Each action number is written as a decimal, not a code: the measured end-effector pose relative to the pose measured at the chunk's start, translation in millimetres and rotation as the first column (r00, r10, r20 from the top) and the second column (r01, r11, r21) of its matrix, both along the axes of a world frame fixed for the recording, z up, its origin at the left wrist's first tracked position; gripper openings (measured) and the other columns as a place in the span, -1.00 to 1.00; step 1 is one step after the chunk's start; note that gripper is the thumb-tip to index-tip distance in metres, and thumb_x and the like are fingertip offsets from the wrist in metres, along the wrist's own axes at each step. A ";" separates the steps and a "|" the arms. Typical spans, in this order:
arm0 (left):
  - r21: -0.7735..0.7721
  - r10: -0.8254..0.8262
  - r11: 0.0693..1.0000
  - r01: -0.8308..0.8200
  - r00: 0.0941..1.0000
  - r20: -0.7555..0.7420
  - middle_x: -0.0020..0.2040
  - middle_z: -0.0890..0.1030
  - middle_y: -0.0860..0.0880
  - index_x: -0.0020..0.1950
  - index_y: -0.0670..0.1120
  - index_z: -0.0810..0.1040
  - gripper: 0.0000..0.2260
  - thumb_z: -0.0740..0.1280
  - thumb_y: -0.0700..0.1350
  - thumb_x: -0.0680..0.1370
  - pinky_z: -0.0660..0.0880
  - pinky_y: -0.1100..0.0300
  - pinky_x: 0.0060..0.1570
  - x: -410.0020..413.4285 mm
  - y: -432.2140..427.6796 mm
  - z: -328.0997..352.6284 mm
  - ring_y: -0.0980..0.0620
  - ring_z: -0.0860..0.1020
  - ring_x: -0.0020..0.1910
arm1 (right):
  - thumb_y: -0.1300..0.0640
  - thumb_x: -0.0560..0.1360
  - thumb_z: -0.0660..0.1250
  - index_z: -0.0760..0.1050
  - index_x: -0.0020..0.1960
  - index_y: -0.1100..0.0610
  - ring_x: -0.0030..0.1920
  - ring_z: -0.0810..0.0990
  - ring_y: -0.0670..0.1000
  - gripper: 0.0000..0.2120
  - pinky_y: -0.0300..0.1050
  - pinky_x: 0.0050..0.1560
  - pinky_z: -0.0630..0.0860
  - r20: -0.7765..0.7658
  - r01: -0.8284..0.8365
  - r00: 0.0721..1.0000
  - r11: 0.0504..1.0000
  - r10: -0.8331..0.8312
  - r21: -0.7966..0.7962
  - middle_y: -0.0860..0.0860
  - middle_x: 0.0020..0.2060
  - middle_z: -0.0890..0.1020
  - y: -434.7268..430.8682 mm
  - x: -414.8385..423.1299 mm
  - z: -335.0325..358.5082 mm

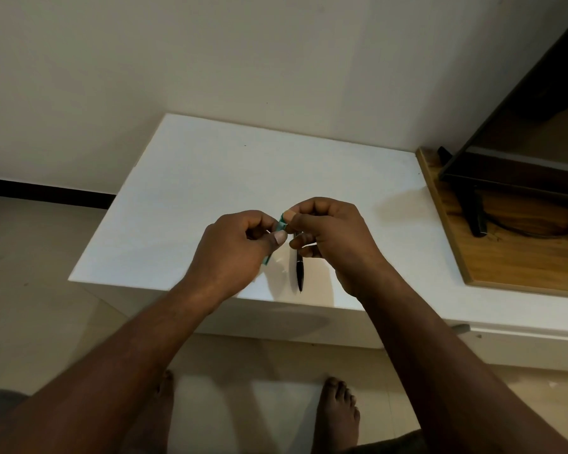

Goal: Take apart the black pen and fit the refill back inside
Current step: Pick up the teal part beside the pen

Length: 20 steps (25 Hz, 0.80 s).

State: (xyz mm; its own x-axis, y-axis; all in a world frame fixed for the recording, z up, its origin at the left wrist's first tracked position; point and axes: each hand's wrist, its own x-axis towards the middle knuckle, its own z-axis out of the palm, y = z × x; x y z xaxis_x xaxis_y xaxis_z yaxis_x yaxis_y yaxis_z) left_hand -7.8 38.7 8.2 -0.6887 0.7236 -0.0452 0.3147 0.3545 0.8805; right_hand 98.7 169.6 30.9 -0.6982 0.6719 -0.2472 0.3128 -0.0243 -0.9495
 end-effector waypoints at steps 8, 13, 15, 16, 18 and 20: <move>0.100 0.008 0.994 -0.039 0.956 0.293 -0.10 0.74 0.04 -0.03 0.02 0.71 -0.90 0.41 -0.02 0.60 0.65 0.09 -0.03 -1.4 0.4 0.4 0.04 0.70 -0.08 | 0.13 0.57 0.45 0.73 -0.04 0.05 -0.27 0.71 -0.09 -0.93 -0.17 -0.20 0.60 -0.064 0.196 0.978 0.980 -0.198 -0.041 -0.05 -0.20 0.76 24.0 11.6 8.1; 0.308 -0.113 0.933 -0.185 0.662 0.741 0.06 0.74 -0.13 0.06 -0.16 0.63 -0.84 0.29 -0.13 0.67 0.65 0.02 0.08 -6.3 -0.7 3.2 -0.13 0.73 0.06 | 0.07 0.56 0.50 0.74 -0.06 0.00 -0.28 0.67 -0.18 -0.95 -0.30 -0.26 0.54 0.039 -0.058 0.998 0.966 0.050 0.251 -0.14 -0.27 0.73 3.6 2.7 -1.7; 0.322 -0.126 0.904 -0.282 0.543 0.830 0.00 0.69 -0.20 0.02 -0.20 0.62 -0.84 0.28 -0.16 0.67 0.65 0.03 0.04 -7.3 -1.8 3.4 -0.14 0.72 0.03 | 0.02 0.53 0.52 0.74 -0.05 -0.04 -0.26 0.64 -0.23 -0.96 -0.24 -0.22 0.56 0.076 -0.118 0.992 0.929 0.098 0.350 -0.17 -0.28 0.71 -2.2 0.2 -4.3; 0.309 -0.120 0.894 -0.325 0.492 0.862 -0.03 0.68 -0.22 0.03 -0.21 0.61 -0.84 0.27 -0.16 0.67 0.65 0.04 0.00 -7.6 -2.4 3.3 -0.14 0.71 0.01 | 0.00 0.52 0.53 0.74 -0.04 -0.06 -0.24 0.64 -0.23 -0.95 -0.20 -0.18 0.59 0.088 -0.124 0.991 0.919 0.098 0.375 -0.16 -0.27 0.71 -3.8 -0.4 -5.3; 0.248 -0.068 0.895 -0.371 0.435 0.898 -0.07 0.69 -0.22 0.05 -0.21 0.60 -0.84 0.27 -0.15 0.67 0.66 0.09 -0.12 -7.0 -2.9 3.7 -0.11 0.71 -0.06 | -0.02 0.52 0.52 0.72 -0.04 -0.08 -0.23 0.65 -0.19 -0.95 -0.16 -0.16 0.63 0.073 -0.069 0.996 0.921 0.045 0.383 -0.13 -0.24 0.71 -3.1 -0.4 -5.7; 0.185 0.023 0.923 -0.337 0.530 0.848 -0.12 0.67 -0.17 0.03 -0.18 0.62 -0.82 0.28 -0.13 0.67 0.60 0.15 -0.20 -4.9 -1.5 4.3 -0.03 0.67 -0.16 | -0.01 0.55 0.50 0.71 -0.05 -0.07 -0.26 0.67 -0.17 -0.97 -0.23 -0.24 0.58 0.036 0.009 0.999 0.944 -0.022 0.330 -0.11 -0.21 0.72 1.6 0.8 -5.2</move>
State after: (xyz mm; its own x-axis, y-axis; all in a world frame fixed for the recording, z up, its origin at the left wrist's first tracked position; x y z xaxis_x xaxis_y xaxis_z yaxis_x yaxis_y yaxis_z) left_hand -12.7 37.2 12.6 -0.5734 0.6693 -0.4725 -0.6379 -0.0029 0.7701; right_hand 99.6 171.2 25.8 -0.6814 0.7310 -0.0366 0.3512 0.2827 -0.8926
